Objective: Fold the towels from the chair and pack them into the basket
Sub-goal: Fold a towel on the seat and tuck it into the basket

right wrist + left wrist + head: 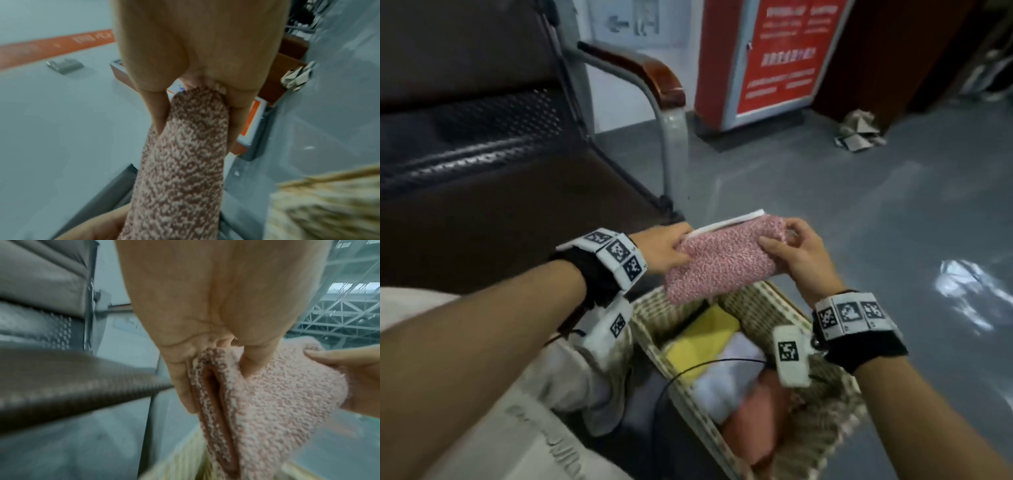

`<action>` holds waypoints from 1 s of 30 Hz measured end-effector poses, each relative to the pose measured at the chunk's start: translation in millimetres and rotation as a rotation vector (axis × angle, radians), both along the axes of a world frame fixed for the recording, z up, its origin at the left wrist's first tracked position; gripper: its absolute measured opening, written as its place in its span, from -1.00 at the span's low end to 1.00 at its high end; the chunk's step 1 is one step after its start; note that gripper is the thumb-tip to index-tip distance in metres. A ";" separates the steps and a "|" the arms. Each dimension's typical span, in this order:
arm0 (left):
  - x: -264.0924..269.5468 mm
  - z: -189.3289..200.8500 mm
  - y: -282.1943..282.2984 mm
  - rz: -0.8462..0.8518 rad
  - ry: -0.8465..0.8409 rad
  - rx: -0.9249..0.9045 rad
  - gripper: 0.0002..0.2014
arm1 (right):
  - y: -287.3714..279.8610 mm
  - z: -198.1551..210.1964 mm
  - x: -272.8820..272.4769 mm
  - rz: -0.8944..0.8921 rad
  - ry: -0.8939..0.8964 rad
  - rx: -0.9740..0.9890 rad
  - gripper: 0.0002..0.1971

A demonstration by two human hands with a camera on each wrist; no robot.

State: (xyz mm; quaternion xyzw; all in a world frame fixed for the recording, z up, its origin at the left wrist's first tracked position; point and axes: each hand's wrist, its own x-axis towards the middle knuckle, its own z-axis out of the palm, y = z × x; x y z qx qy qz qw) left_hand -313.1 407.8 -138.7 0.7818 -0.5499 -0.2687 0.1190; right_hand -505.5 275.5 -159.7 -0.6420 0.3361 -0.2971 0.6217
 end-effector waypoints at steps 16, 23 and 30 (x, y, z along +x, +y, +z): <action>-117.5 -190.5 9.2 -0.493 0.385 0.509 -0.56 | -6.9 -148.0 -82.3 0.478 1.116 -0.172 -0.70; -106.0 -184.2 0.8 -0.391 0.285 0.531 -0.61 | -1.5 -187.0 -82.4 0.557 1.417 -0.310 -0.65; -59.6 -134.3 12.5 -0.151 0.282 0.290 -0.76 | 3.2 -186.0 -60.4 0.504 1.557 -0.371 -0.78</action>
